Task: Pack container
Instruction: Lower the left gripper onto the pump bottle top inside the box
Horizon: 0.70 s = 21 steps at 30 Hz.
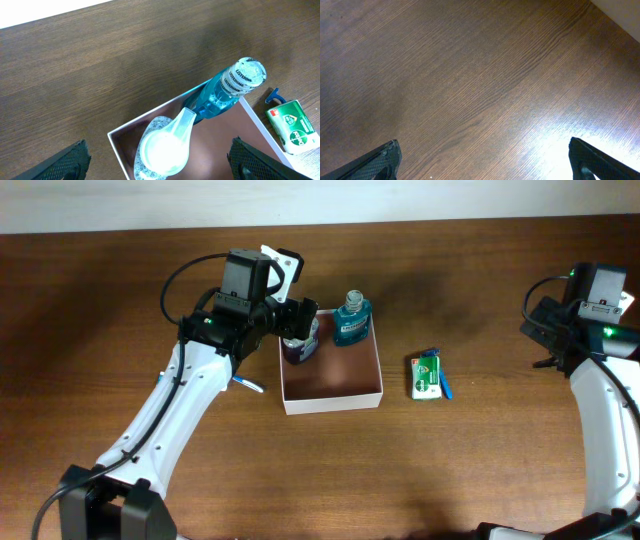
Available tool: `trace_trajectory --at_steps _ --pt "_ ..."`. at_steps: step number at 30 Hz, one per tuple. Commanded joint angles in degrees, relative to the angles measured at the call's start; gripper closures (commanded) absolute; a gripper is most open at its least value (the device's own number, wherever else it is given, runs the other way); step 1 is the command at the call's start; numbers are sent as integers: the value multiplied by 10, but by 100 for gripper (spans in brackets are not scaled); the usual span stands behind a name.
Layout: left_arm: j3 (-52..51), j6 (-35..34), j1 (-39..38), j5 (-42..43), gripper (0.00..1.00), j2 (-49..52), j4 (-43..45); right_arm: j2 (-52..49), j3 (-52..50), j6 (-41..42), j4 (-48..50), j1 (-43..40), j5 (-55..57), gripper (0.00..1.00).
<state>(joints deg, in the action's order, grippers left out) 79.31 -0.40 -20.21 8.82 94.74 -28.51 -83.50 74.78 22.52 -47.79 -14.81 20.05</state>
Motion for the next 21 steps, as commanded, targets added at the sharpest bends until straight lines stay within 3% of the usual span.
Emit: trace_trajectory --at_steps 1,2,7,13,21 --pt "7 3 -3 8 9 2 -2 15 5 5 0 -2 -1 1" --pt "7 2 -3 8 1 2 -5 15 5 5 0 -2 -1 1" --pt "7 14 -3 11 1 2 -12 15 5 5 0 -2 -1 1" --pt "7 143 -3 49 1 2 -4 15 5 5 0 -2 -1 1" --pt "7 212 -3 50 5 2 4 15 5 5 0 -2 -1 1"
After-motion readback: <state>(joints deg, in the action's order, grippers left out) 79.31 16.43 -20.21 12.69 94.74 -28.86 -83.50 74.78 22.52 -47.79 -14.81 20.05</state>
